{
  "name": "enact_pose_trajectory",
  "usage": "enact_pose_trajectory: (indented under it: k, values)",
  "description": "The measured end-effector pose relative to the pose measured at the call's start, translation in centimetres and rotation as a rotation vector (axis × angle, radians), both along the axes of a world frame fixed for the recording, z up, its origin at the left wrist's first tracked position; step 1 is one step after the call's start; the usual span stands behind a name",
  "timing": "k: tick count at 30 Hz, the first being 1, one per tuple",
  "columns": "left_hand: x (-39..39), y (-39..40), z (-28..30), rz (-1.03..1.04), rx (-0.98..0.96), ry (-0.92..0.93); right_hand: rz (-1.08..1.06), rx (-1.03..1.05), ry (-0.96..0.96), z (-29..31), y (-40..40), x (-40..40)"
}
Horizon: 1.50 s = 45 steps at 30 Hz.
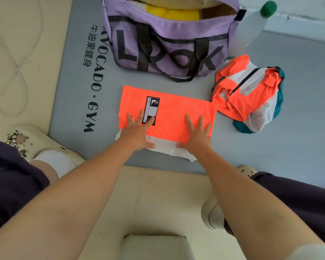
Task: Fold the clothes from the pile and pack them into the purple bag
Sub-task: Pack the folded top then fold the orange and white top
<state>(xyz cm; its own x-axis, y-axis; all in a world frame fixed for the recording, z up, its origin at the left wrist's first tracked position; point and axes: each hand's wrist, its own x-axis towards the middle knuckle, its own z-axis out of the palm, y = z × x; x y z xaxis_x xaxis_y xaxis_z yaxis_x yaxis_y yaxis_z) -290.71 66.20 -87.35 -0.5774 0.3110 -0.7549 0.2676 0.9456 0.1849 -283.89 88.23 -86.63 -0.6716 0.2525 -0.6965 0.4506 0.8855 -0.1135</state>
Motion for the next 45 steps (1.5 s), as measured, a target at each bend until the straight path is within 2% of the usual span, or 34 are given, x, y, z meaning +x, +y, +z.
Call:
enact_pose_trajectory:
  k: [5,9,11,13,16,18,20,23,25,26,28,30,32,33,34,36,38,40,43,45]
  values:
    - [-0.6,0.6,0.7,0.051,0.006,-0.115,0.029,-0.078,-0.079,0.9,1.5,-0.6]
    - [-0.8,0.8,0.6,0.061,-0.052,-0.122,0.025,-0.157,-0.074,1.1,2.2,-0.4]
    - [-1.0,0.9,0.5,0.050,-0.076,-0.120,-0.002,-0.228,-0.009,1.7,3.2,-0.6]
    - [-1.4,1.1,0.6,0.053,-0.091,-0.135,-0.149,-0.300,0.173,2.1,4.2,-0.1]
    - [-1.5,1.6,1.0,0.055,-0.106,-0.076,-0.554,-0.134,0.397,1.8,4.3,2.5]
    - [-0.5,1.9,1.5,0.050,-0.069,0.146,-0.736,-0.102,0.320,1.1,3.9,4.8]
    - [1.2,1.7,1.8,0.076,-0.060,0.294,-0.785,-0.233,0.192,0.4,3.6,6.6]
    - [4.2,0.0,1.8,0.131,-0.166,0.203,-0.798,-0.341,0.195,0.1,3.7,8.3]
    - [5.6,-1.5,1.6,0.282,-0.236,0.111,-0.814,-0.380,0.166,0.2,4.4,8.8]
    - [6.2,-2.2,1.5,0.392,-0.248,0.066,-0.803,-0.381,0.091,0.3,4.7,8.8]
    - [7.1,-3.0,1.4,0.568,-0.213,0.040,-0.792,-0.346,-0.018,0.5,5.3,8.8]
    - [7.4,-3.0,1.5,0.611,-0.116,0.189,-0.834,-0.284,0.100,0.5,5.5,8.2]
    - [7.0,-2.5,1.8,0.483,0.047,0.370,-0.919,-0.296,0.283,0.5,5.1,7.2]
    - [6.6,-2.3,1.8,0.362,0.114,0.375,-0.946,-0.321,0.314,0.4,4.9,6.6]
    - [6.2,-2.2,1.8,0.245,0.138,0.333,-0.956,-0.350,0.302,0.3,4.6,6.1]
    - [5.3,-2.3,1.9,0.114,0.062,0.235,-0.851,-0.360,0.217,-0.3,4.7,5.5]
    - [4.7,-2.9,1.8,0.130,-0.101,0.215,-0.693,-0.298,0.130,-0.8,5.2,5.3]
    - [3.8,-3.8,2.1,0.236,-0.257,0.221,-0.646,-0.215,0.089,-0.9,5.9,5.5]
    - [2.6,-5.2,2.6,0.342,-0.317,0.226,-0.650,-0.068,0.191,-0.3,5.3,4.9]
    - [1.3,-5.0,2.8,0.321,-0.207,0.413,-0.504,0.044,0.401,0.0,3.7,3.5]
